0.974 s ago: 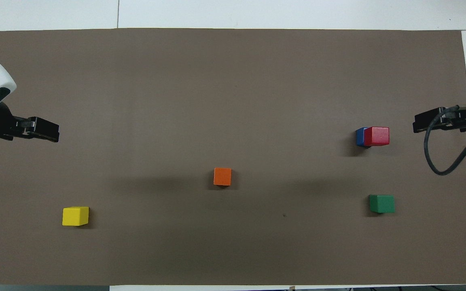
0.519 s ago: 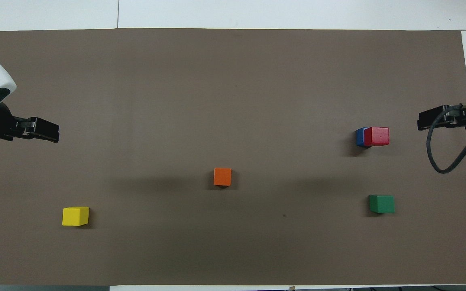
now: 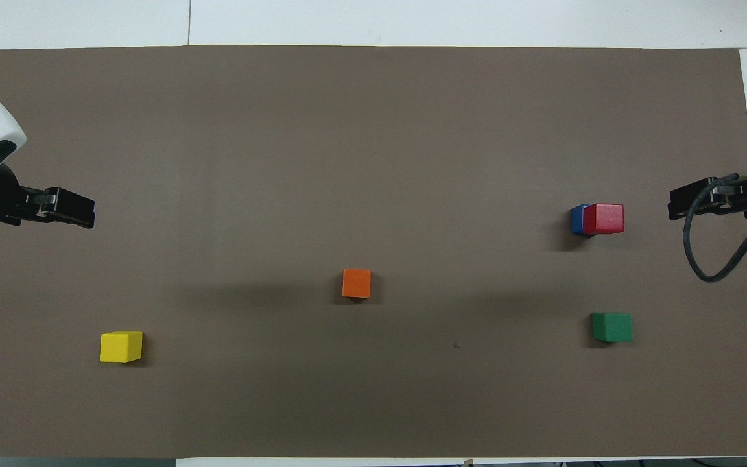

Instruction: Transfer red block to right arm and stack on blue block

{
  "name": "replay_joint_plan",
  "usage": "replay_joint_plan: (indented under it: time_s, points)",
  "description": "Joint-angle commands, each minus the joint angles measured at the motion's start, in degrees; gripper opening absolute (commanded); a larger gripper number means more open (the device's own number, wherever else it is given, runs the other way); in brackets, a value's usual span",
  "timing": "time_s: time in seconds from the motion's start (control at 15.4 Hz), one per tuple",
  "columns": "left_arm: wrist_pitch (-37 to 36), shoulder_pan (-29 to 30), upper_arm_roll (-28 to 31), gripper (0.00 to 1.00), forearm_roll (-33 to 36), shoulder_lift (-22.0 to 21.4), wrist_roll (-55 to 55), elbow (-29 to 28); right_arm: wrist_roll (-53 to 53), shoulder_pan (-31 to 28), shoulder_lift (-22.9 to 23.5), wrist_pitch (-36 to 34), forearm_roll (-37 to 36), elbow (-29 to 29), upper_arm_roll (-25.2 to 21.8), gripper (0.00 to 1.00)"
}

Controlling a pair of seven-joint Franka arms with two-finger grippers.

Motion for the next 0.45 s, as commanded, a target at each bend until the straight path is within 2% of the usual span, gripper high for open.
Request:
replay_joint_plan:
  time_s: [0.0,0.39]
  points:
    - [-0.3,-0.2,0.1,1.0,1.0,-1.0,-0.7,-0.5,-1.5,-0.7,0.1,-0.9,0.0,0.6,0.4,1.0]
    - [-0.2,-0.2,0.1,1.0,1.0,-0.9,-0.7,-0.5,-1.4,-0.6,0.1,-1.1,0.3,0.5,0.5,1.0]
